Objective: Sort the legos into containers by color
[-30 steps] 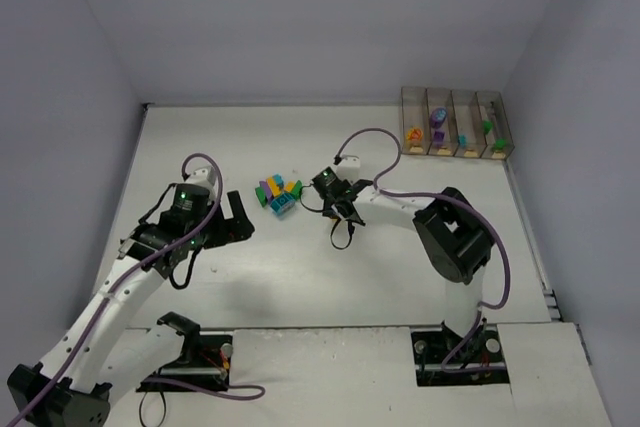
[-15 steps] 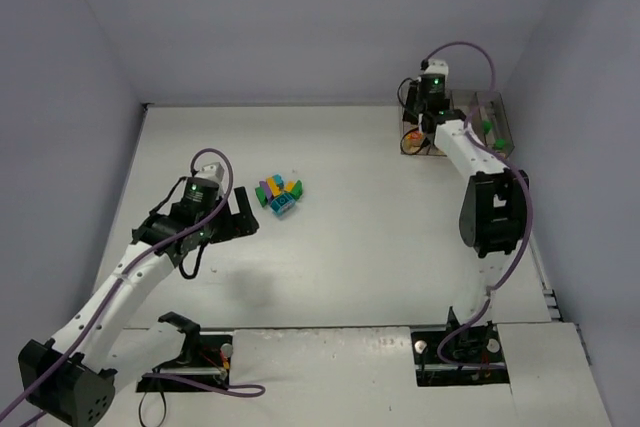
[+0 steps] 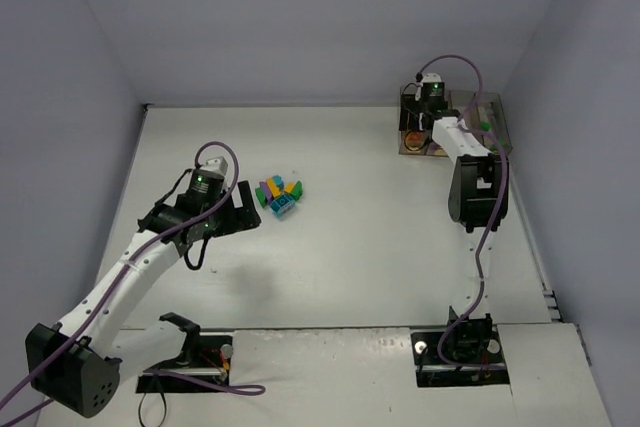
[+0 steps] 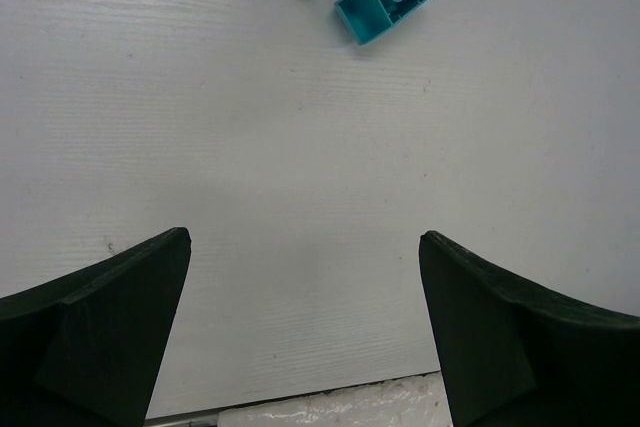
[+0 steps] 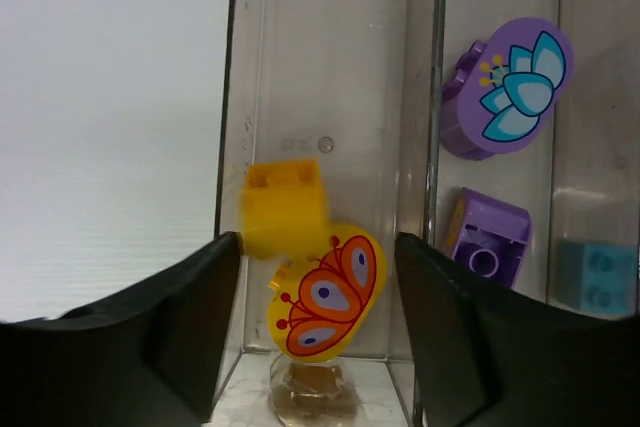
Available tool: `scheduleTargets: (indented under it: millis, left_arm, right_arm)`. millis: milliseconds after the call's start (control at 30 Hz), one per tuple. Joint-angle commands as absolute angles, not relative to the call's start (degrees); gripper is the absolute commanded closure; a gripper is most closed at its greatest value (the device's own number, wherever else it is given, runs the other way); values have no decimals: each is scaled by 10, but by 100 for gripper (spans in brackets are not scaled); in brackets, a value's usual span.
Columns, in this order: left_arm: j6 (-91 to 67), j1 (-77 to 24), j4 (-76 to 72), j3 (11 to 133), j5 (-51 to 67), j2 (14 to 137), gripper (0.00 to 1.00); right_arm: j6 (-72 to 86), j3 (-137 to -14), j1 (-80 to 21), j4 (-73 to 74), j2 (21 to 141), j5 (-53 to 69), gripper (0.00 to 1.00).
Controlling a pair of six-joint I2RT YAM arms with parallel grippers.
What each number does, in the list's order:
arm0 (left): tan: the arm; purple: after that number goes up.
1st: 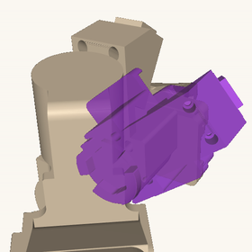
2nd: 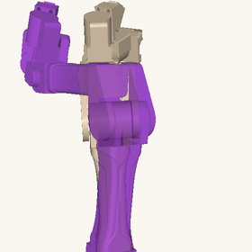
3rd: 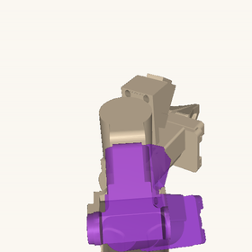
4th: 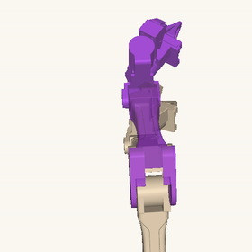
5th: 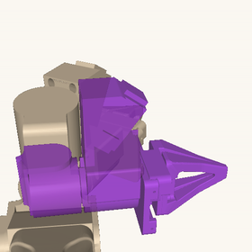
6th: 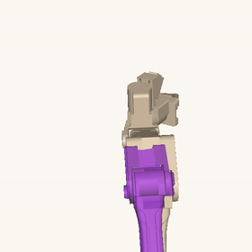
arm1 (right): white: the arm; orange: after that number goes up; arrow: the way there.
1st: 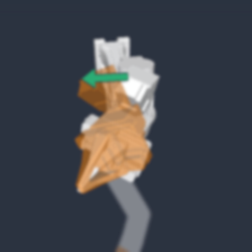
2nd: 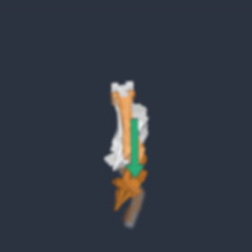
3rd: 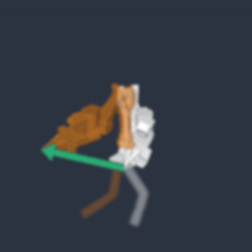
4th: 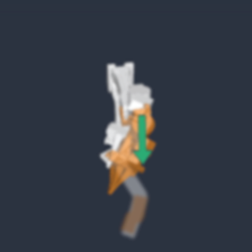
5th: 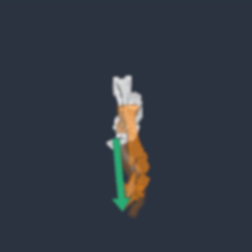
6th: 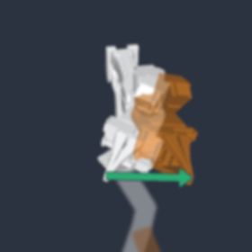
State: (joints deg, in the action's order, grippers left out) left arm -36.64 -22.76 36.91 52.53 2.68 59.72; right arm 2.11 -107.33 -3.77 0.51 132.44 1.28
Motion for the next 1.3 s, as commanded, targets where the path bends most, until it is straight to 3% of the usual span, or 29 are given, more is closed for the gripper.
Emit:
scheduleTargets:
  millis: [0,100,333,467,667,867,1267]
  left_arm:
    - [-365,-226,345,562,18,599,10]
    - [-366,-226,343,563,19,600,10]
    - [-372,-225,342,550,12,579,10]
    - [-373,-226,349,545,5,563,10]
    - [-371,-226,376,542,-9,542,10]
    - [-371,-226,402,541,-10,510,10]
    - [-373,-226,468,555,-22,454,10]
  right_arm:
    - [4,-1129,-37,-22,1289,35,37]
    - [5,-1131,-39,-20,1268,40,24]
    - [5,-1006,-108,-20,1138,72,25]
    - [34,-911,-195,-26,1074,62,32]
    - [107,-802,-354,-56,1024,39,25]
    - [129,-787,-461,-62,1054,2,21]
    - [76,-873,-525,-51,1170,-82,20]
